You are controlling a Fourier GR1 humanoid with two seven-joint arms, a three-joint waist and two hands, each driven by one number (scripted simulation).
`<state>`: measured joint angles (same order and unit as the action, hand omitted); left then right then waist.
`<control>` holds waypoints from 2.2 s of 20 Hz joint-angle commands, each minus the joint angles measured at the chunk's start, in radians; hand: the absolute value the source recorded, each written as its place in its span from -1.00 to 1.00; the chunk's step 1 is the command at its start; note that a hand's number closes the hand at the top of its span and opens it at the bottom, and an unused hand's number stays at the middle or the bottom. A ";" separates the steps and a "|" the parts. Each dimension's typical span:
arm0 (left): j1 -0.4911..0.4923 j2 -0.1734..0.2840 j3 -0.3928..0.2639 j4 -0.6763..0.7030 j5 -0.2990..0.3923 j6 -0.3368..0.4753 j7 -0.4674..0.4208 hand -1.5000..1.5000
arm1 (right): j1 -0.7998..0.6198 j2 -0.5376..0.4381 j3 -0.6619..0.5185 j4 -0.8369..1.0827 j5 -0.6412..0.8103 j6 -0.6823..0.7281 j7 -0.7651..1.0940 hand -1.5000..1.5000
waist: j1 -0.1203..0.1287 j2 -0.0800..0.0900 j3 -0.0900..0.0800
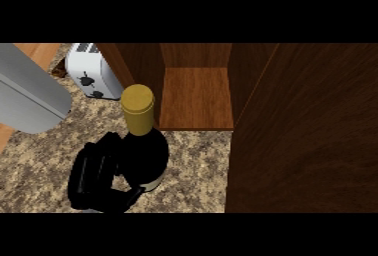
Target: Pick up the wine, place it into the cabinet and close the cabinet
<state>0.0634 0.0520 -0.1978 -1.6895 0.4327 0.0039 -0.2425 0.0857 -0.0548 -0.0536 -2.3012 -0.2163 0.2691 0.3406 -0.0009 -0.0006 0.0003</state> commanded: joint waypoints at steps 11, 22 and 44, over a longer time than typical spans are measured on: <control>-0.339 -0.052 -0.065 0.205 -0.128 0.251 0.005 1.00 | -0.029 0.013 0.024 -0.034 0.017 -0.036 0.050 -1.00 | -0.004 0.000 0.000; -0.468 -0.052 -0.199 0.466 -0.087 0.384 -0.114 1.00 | 0.031 -0.016 -0.050 -0.001 -0.036 0.034 -0.036 -1.00 | -0.009 0.001 0.000; -0.602 -0.052 -0.236 0.860 0.227 0.393 -0.360 1.00 | -0.027 0.007 -0.024 0.081 0.000 0.017 -0.056 -1.00 | -0.009 0.002 0.000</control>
<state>-0.5320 0.0004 -0.4243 -0.8496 0.6080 0.3998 -0.5731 0.0928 -0.0361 -0.0383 -2.2957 -0.1900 0.2711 0.3253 -0.0131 0.0018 -0.0005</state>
